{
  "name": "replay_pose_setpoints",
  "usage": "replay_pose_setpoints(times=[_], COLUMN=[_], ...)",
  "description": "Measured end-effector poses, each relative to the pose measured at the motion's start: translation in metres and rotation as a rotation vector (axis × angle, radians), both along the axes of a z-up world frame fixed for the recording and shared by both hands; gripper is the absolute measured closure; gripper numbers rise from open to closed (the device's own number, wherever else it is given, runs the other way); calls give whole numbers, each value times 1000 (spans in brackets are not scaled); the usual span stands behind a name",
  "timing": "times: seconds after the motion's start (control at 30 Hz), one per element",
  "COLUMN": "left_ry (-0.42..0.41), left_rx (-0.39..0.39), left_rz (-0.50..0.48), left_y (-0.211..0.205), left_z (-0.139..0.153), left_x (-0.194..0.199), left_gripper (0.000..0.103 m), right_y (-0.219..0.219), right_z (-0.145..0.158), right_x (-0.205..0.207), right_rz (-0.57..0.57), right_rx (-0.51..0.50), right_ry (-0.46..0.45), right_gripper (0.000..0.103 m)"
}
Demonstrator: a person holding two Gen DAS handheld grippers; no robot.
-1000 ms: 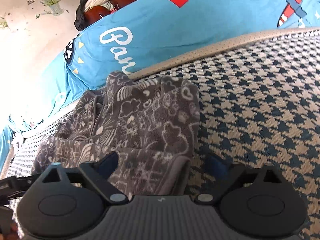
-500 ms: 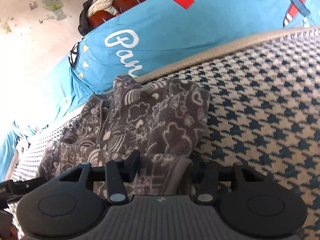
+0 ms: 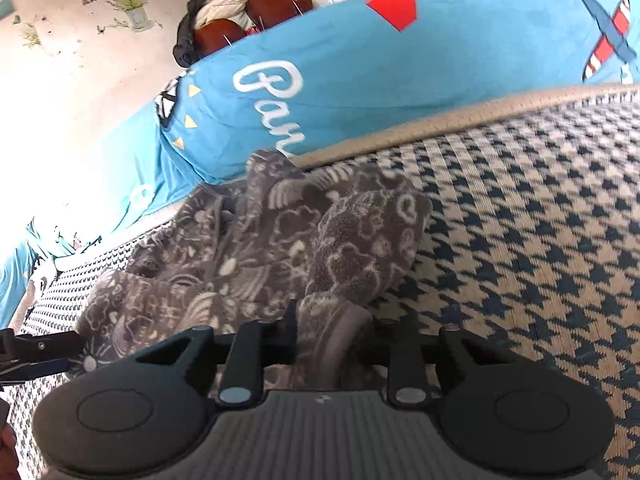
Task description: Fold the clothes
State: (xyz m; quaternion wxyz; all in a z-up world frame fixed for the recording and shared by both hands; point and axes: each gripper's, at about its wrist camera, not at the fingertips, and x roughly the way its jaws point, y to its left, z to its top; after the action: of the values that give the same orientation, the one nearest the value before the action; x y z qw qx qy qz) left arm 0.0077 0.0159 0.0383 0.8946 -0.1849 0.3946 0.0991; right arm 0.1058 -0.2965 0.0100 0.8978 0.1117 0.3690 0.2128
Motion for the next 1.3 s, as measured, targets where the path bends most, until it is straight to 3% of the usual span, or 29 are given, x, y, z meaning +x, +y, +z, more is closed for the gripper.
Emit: replay_pose_setpoints(times=[0.3,0.67,0.83,1.03,1.3], left_ry=[-15,-53,-76,-86,-100], left_rx=[-6,-70,-93,-92,-93], left_rz=[56,201,282,325,333], left_y=[27,85,114,132,133], left_z=[8,21,29,32,34], left_x=[-13,-47,-65,-78,-82], left_gripper=[0,0,0,0,0], right_y=[38,145,202,246,257], right_z=[45,73,59,9,7], right_x=[-23,-45,-56,-49,-54], right_rz=[9,154,255,307,307], right_rx=[43,-23,-96,-169,-173], right_ry=[-121,-262,-303,-220,-256], right_gripper=[82,84,84,83,83])
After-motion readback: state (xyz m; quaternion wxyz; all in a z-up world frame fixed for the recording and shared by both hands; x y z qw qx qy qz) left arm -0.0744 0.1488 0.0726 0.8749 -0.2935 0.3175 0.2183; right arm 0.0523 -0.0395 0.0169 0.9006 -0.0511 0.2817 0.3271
